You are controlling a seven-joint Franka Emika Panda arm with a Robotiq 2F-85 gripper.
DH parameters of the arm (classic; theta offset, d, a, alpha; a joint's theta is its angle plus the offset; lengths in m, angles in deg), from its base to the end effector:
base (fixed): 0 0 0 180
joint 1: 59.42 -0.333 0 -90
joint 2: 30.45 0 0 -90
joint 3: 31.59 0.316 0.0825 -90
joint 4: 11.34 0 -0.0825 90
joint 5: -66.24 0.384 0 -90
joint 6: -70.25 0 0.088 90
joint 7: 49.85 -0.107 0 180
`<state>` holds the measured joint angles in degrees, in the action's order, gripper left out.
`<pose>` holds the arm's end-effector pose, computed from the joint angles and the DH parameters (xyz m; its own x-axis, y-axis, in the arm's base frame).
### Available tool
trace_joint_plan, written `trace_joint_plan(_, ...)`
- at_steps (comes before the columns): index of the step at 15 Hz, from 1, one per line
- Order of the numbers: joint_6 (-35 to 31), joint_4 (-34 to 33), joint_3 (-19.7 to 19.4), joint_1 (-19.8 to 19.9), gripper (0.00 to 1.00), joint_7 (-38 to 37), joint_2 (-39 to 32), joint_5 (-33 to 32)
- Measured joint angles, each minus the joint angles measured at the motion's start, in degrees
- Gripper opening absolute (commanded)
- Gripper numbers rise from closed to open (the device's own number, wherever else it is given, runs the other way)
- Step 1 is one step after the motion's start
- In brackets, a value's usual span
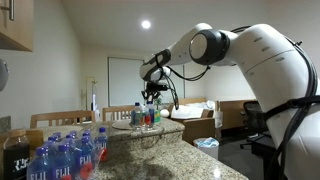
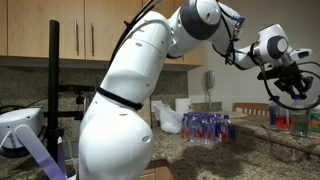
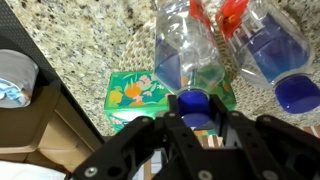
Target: Put three bottles of water a step above
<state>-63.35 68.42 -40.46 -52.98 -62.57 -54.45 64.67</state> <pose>0.7049 -0.1707 0.5308 0.7754 -0.3772 0.5064 -0.4253 -0.9048 -0.0228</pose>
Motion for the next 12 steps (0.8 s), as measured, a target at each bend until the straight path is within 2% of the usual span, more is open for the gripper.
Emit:
trace_joint_plan(5,1.66,-2.73,-0.11,-0.19,0.96,-0.09,-0.37,-0.66)
trace_joint_plan(7,2.65,-3.53,-0.24,-0.20,1.00,-0.22,-0.37,-1.19)
trace_joint_plan(12,3.36,-4.40,-0.59,-0.20,1.00,-0.28,-0.37,-1.45)
